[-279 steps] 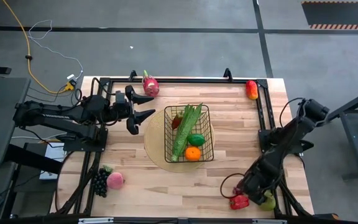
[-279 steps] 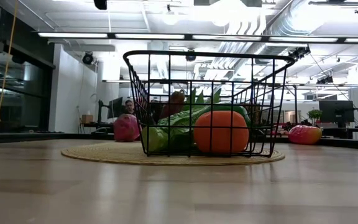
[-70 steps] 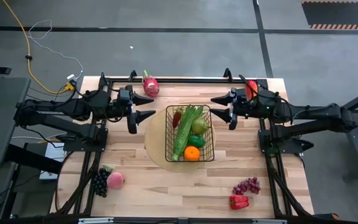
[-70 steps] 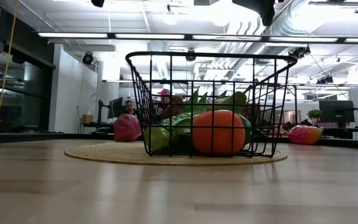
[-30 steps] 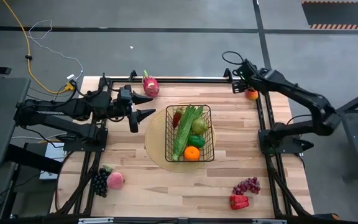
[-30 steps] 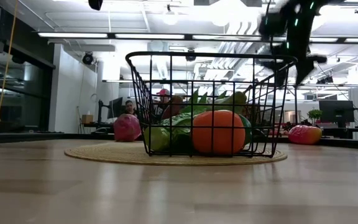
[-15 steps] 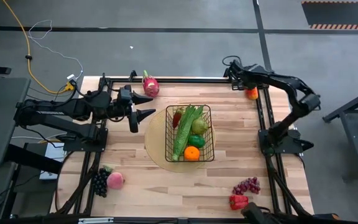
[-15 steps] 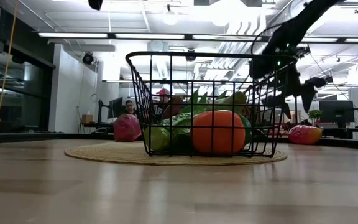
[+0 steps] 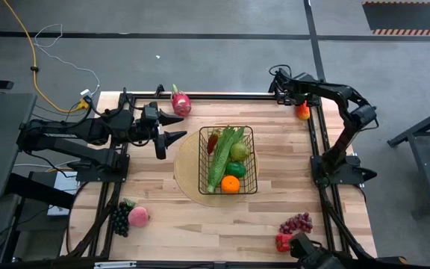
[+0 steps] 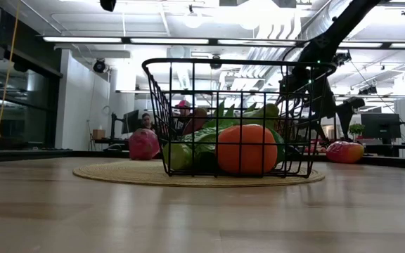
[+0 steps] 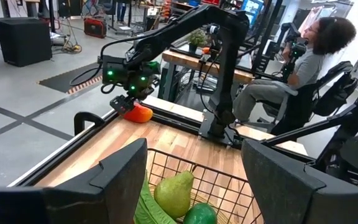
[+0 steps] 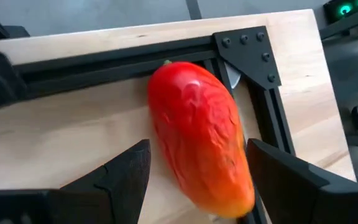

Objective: Build produce basket
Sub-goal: Put the mango into the wire basket

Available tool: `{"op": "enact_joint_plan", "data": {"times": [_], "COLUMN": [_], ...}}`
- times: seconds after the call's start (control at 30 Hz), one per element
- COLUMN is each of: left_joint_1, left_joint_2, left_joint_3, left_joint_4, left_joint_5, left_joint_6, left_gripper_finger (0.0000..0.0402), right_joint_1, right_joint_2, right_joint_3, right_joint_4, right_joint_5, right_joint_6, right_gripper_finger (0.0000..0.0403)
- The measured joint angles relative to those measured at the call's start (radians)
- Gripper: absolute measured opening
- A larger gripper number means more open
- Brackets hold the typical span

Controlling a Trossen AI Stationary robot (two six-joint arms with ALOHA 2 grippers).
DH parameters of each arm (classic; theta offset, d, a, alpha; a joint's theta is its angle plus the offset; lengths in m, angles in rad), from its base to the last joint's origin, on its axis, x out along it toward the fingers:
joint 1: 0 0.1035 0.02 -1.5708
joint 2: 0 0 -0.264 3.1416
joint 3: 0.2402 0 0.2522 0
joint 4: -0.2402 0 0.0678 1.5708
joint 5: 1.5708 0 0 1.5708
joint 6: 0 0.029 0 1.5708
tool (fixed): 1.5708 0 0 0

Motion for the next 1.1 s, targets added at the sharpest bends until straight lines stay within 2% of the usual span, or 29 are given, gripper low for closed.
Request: {"op": "enact_joint_plan", "data": {"times": [0.33, 0.63, 0.87, 1.1], "left_joint_1": [0.0, 0.0, 0.0, 0.0], "left_joint_2": [0.0, 0.0, 0.0, 0.0], "left_joint_3": [0.0, 0.0, 0.0, 0.0], "left_joint_4": [0.0, 0.0, 0.0, 0.0], "left_joint_5": [0.0, 0.0, 0.0, 0.0], "left_joint_6": [0.0, 0.0, 0.0, 0.0], "left_gripper_finger": [0.0252, 0.0252, 0.0252, 0.0252], "right_joint_1": [-0.019, -0.013, 0.041, 0.173], "right_joint_2": [0.078, 0.033, -0.027, -0.046], "right_joint_3": [0.007, 0.006, 0.004, 0.002], "right_joint_4": [0.007, 0.007, -0.029, -0.061], "right_joint_5": [-0.048, -0.177, -0.337, -0.403], "right_joint_6": [-0.087, -0.221, -0.237, -0.236], "right_gripper_finger": [0.0256, 0.0256, 0.0256, 0.0256]}}
